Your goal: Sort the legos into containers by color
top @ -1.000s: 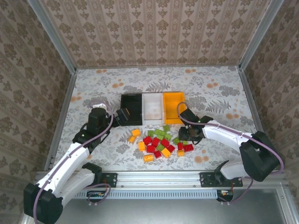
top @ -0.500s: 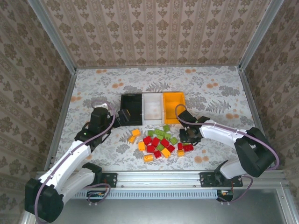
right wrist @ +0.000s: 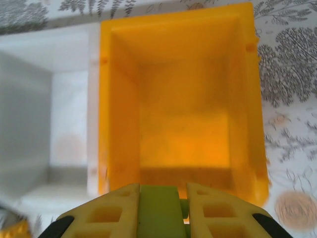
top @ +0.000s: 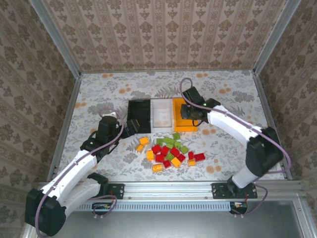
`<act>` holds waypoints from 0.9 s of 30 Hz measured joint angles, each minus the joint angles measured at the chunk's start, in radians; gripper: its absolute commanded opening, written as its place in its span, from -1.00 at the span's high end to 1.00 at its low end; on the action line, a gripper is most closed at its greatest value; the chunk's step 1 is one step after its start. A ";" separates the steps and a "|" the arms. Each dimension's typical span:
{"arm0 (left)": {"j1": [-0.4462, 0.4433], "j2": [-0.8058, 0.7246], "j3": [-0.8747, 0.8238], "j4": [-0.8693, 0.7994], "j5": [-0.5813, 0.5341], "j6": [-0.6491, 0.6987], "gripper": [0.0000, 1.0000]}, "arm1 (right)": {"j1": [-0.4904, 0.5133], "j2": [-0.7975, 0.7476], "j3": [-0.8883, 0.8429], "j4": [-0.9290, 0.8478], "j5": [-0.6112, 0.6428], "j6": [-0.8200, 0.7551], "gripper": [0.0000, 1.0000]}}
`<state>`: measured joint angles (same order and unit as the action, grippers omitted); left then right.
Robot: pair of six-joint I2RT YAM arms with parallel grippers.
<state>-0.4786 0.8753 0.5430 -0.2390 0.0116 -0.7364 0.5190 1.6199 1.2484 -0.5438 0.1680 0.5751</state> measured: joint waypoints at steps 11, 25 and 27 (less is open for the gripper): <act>-0.079 0.111 0.003 -0.076 0.009 0.089 -0.76 | -0.062 0.216 0.151 0.003 0.001 0.002 -0.26; -0.325 0.254 0.008 -0.142 -0.096 0.158 -0.56 | -0.058 0.004 -0.031 0.080 -0.042 0.028 -0.34; -0.334 0.288 0.008 -0.143 -0.120 0.159 -0.51 | -0.058 -0.009 -0.051 0.091 -0.044 0.034 -0.33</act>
<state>-0.8124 1.1633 0.5514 -0.3824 -0.1085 -0.5774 0.4610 1.6108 1.1969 -0.4526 0.1238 0.6086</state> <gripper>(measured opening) 0.776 0.667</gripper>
